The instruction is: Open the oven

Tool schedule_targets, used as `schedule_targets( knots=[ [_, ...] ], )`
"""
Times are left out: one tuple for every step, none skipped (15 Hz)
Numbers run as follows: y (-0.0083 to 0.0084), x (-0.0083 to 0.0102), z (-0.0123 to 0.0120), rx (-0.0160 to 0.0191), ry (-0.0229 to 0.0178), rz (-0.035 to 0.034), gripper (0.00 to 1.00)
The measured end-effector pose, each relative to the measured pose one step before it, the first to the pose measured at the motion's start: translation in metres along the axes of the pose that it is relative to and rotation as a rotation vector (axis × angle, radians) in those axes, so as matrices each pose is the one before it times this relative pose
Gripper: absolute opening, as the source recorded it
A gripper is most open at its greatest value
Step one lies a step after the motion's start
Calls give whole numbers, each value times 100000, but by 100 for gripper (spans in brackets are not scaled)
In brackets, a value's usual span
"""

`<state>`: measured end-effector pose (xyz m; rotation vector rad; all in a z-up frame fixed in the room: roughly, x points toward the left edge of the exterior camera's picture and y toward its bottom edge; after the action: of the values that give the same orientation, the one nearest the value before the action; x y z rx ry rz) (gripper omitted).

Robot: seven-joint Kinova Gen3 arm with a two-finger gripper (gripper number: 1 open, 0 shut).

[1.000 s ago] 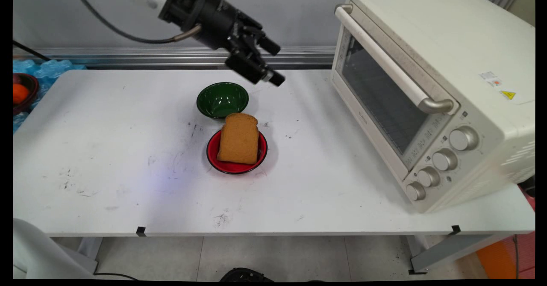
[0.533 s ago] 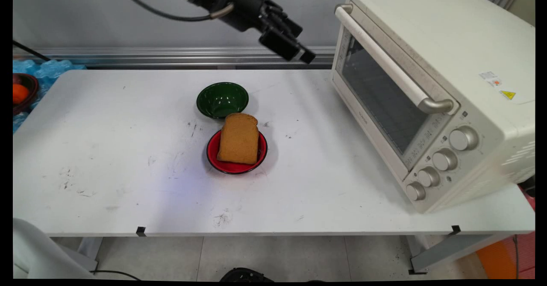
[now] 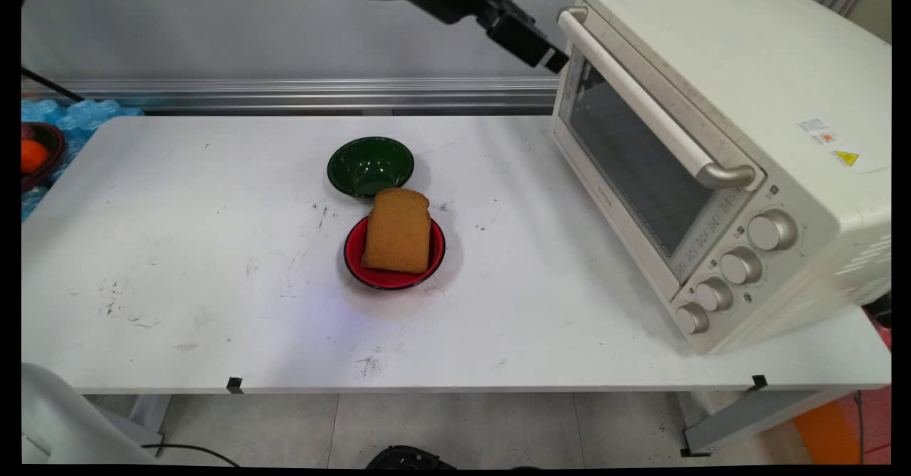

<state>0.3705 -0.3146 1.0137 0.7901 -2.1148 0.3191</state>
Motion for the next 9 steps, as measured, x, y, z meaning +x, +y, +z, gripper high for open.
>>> schedule_targets(
  knots=[
    [-36,515,412,999,-296,-389,100],
    [-9,526,449,916,-358,-191,100],
    [18,504,452,828,-466,131,100],
    [29,420,391,646,-457,306,100],
    [60,492,472,712,-590,408,100],
    [65,495,468,693,-526,346,100],
    [64,404,387,507,-465,259,100],
    [86,481,442,676,-493,235,100],
    [125,497,501,454,-638,288,100]
  ],
)
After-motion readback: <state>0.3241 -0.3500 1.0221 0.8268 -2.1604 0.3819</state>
